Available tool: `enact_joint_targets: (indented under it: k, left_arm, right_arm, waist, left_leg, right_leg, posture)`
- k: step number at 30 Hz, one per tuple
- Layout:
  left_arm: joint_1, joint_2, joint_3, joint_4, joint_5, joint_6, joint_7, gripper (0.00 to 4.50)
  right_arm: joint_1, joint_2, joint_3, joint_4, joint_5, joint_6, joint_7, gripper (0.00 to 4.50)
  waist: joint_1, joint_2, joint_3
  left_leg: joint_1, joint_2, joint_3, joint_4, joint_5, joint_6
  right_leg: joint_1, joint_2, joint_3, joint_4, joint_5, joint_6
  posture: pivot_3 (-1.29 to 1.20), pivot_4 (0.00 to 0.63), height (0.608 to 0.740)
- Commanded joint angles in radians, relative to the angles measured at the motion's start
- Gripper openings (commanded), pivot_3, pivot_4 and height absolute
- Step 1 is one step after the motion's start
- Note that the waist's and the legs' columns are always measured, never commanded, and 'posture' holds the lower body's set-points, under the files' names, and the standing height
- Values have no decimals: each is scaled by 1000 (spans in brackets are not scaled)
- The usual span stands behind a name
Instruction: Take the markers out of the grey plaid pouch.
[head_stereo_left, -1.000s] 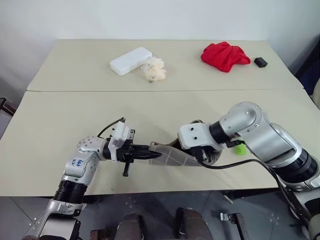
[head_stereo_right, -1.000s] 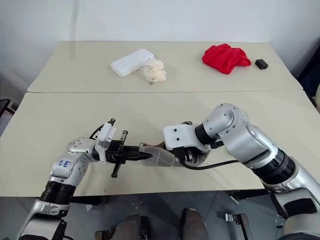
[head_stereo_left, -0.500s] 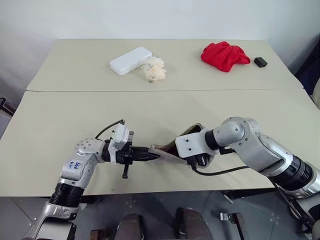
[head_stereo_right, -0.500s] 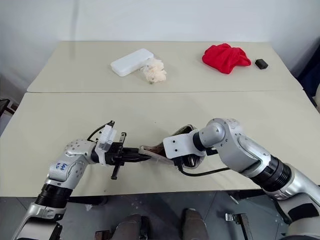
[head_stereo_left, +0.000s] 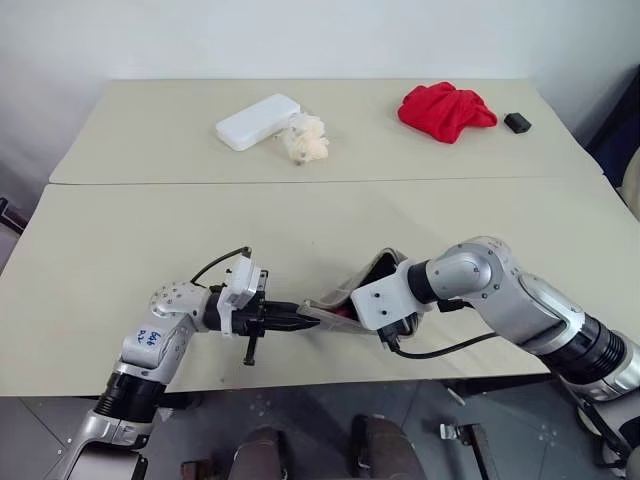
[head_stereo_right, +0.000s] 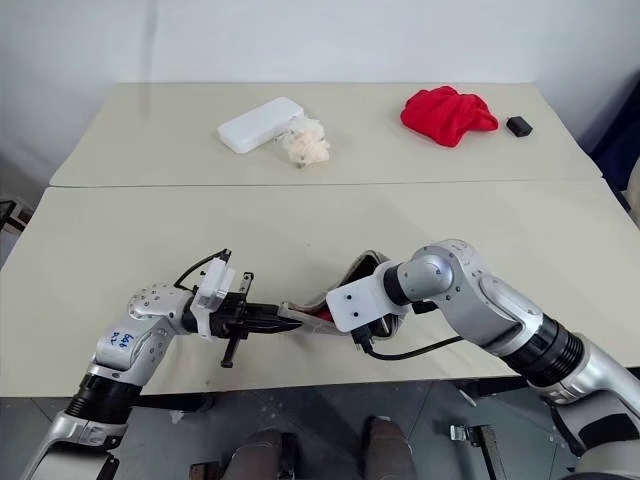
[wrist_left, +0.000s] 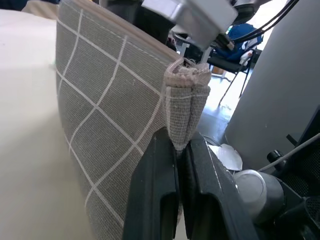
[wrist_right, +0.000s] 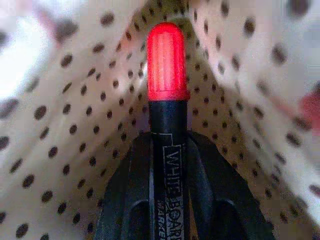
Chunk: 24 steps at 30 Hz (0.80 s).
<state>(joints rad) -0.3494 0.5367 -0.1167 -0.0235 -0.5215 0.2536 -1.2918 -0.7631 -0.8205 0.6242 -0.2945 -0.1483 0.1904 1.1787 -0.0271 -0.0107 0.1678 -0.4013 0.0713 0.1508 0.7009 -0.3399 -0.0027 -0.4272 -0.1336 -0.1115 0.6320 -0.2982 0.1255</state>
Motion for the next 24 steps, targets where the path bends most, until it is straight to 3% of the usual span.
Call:
enact_joint_targets:
  k: [1, 9, 15, 24]
  left_arm:
    - [-5, 5, 13, 19, 2, 5, -7, 0]
    - [-18, -20, 10, 31, 4, 1, 13, 0]
    - [-6, -37, 57, 13, -40, 73, 76, 0]
    - [0, -41, 115, 1, -100, 190, 139, 0]
  right_arm:
    - [-16, -2, 34, 71, -116, -79, 38, 558]
    - [-98, 174, 51, 93, -249, 59, 52, 558]
    - [-68, 96, -17, -34, -196, 44, 165, 558]
    - [-27, 75, -90, -65, -211, 42, 134, 558]
  waist:
    - [0, 0, 0]
    - [-3, 0, 0]
    - [8, 0, 0]
    - [2, 0, 0]
  left_leg:
    - [0, 0, 0, 0, 0, 0]
    - [1, 1, 0, 0, 0, 0]
    - [0, 0, 0, 1, 0, 0]
    - [0, 0, -1, 1, 0, 0]
  right_leg:
    - [0, 0, 0, 0, 0, 0]
    - [0, 1, 0, 2, 0, 0]
    - [0, 0, 0, 2, 0, -1]
    - [0, 0, 0, 3, 0, -1]
  posture:
    - [0, 150, 740]
    - [0, 150, 740]
    - [0, 150, 740]
    - [0, 150, 740]
